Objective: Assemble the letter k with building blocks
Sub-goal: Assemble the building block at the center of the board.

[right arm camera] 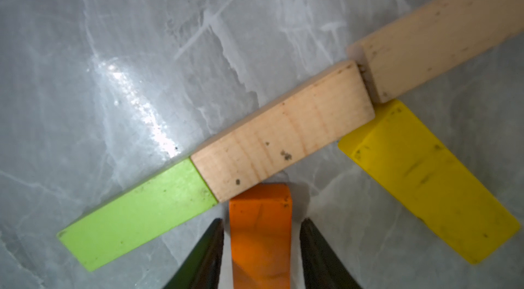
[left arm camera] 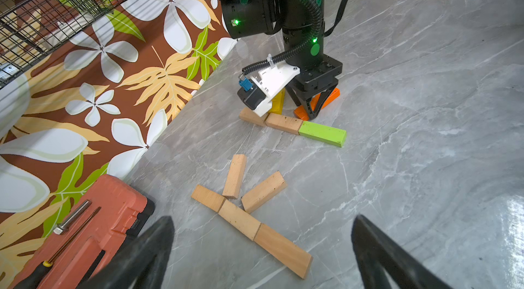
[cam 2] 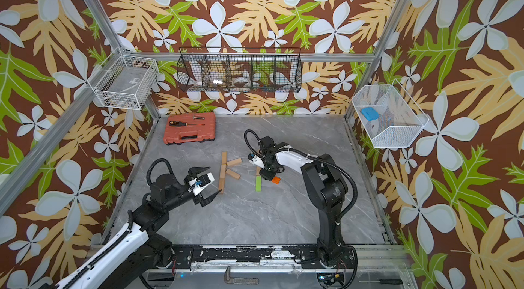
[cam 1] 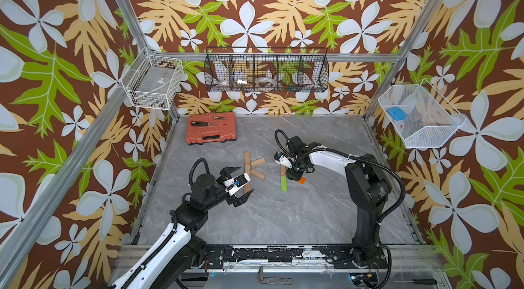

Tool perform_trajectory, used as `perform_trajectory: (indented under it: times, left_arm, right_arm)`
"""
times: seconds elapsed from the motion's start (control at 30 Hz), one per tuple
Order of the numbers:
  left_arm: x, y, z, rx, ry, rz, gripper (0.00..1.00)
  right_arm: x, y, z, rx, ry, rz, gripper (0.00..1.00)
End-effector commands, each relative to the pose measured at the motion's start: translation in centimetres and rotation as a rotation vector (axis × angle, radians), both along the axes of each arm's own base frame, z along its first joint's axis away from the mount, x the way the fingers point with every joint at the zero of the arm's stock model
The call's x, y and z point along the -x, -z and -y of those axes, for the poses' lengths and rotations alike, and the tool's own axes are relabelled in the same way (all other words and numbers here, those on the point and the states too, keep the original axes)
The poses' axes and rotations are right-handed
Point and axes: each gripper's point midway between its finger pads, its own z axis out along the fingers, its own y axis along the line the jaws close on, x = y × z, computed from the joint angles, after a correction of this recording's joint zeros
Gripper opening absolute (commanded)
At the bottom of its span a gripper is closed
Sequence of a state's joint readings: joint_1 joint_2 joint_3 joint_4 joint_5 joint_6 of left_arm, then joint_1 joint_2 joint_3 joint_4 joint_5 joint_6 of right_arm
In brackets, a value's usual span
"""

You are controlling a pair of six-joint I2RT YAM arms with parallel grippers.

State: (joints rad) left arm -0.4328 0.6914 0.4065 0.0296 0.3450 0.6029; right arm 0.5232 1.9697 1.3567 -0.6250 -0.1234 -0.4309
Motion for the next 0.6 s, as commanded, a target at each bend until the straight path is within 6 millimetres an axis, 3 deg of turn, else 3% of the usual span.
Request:
perform_trajectory:
  times: [0.0,0.27,0.4,0.57]
  left_arm:
    - [-0.1,-0.3,0.1,0.006,0.005,0.012,0.99]
    - [0.0,-0.2,0.1,0.005,0.007,0.010,0.99]
    - [0.0,-0.2,0.1,0.005,0.007,0.007,0.99]
    - [0.0,-0.5,0.1,0.018,0.003,0.008,0.99]
  right_arm:
    - [0.2,-0.6,0.0,-0.006,-0.010,0.004,0.52]
    - [0.1,-2.1,-0.2,-0.026,-0.014,0.033,0.55]
    - [-0.3,-4.5,-0.5,-0.060,-0.004,0.082,0.55]
    - [-0.6,-9.2,0.0,-0.168,0.062,0.193,0.55]
